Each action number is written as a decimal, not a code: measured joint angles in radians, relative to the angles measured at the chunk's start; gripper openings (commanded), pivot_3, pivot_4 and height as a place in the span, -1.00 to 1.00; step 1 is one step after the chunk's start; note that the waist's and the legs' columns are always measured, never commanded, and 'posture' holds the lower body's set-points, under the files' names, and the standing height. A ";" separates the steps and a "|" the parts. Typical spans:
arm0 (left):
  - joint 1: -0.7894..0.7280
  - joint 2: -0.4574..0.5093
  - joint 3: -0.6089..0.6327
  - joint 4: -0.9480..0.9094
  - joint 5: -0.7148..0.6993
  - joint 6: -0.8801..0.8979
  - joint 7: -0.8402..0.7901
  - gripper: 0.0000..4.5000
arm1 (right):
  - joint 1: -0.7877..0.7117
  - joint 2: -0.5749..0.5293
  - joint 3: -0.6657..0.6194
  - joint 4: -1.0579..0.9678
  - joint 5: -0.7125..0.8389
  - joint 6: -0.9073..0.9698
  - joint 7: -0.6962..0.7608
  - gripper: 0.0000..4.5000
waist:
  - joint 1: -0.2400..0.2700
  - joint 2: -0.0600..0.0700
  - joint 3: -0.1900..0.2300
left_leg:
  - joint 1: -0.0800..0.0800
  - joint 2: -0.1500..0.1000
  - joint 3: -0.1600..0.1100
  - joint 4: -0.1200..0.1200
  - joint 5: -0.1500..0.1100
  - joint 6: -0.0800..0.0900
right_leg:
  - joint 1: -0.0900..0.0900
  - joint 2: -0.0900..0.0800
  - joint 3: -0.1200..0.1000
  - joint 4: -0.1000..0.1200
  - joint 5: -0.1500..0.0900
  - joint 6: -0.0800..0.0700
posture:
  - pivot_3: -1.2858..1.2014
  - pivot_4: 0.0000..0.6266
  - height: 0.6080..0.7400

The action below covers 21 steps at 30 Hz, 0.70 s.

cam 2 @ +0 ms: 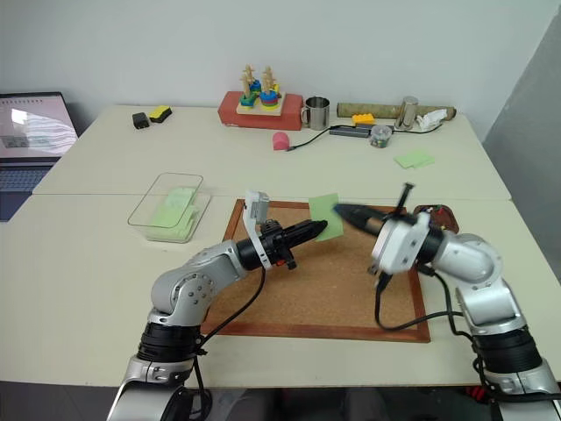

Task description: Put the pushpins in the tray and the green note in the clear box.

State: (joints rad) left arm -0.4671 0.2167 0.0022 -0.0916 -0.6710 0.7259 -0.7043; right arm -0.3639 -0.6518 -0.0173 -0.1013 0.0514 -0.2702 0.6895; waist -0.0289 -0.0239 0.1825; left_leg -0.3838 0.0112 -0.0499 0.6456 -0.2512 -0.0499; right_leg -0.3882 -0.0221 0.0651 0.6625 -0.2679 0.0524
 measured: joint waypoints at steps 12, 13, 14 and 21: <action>0.074 0.134 0.033 -0.206 -0.097 0.100 -0.022 -0.99 | -0.027 -0.073 -0.043 0.488 -0.183 0.178 -0.170 -1.00 | -0.004 0.000 0.000 | 0.000 0.000 0.002 0.000 0.000 0.000 | 0.000 0.000 0.002 0.000 0.000 0.000 | 0.03 -0.52 1.00; 0.075 0.134 0.032 -0.212 -0.097 0.100 -0.020 -1.00 | -0.032 -0.073 -0.039 0.508 -0.186 0.178 -0.170 -0.90 | -0.004 0.000 0.000 | 0.000 0.000 0.002 0.000 0.000 0.000 | 0.000 0.000 0.002 0.000 0.000 0.000 | 0.03 -0.52 1.00; 0.075 0.134 0.031 -0.219 -0.098 0.100 -0.017 -1.00 | -0.040 -0.072 -0.036 0.529 -0.187 0.178 -0.170 -0.80 | -0.004 0.000 0.000 | 0.000 0.000 0.002 0.000 0.000 0.000 | -0.001 0.000 0.002 0.000 0.000 0.000 | 0.03 -0.52 1.00; 0.081 0.134 0.026 -0.222 -0.098 0.100 -0.004 -1.00 | -0.055 -0.058 -0.029 0.615 -0.184 0.156 -0.168 -0.13 | -0.004 0.000 0.000 | 0.000 0.000 0.002 0.000 0.000 0.000 | 0.000 0.000 0.002 0.000 0.000 0.000 | 0.03 -0.52 1.00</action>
State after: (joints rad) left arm -0.3866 0.3511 0.0287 -0.3139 -0.7694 0.8257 -0.7085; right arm -0.4184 -0.7098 -0.0468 0.5135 -0.1321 -0.1147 0.5218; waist -0.0329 -0.0236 0.1827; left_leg -0.3836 0.0112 -0.0477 0.6454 -0.2513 -0.0498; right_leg -0.3886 -0.0218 0.0672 0.6624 -0.2682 0.0522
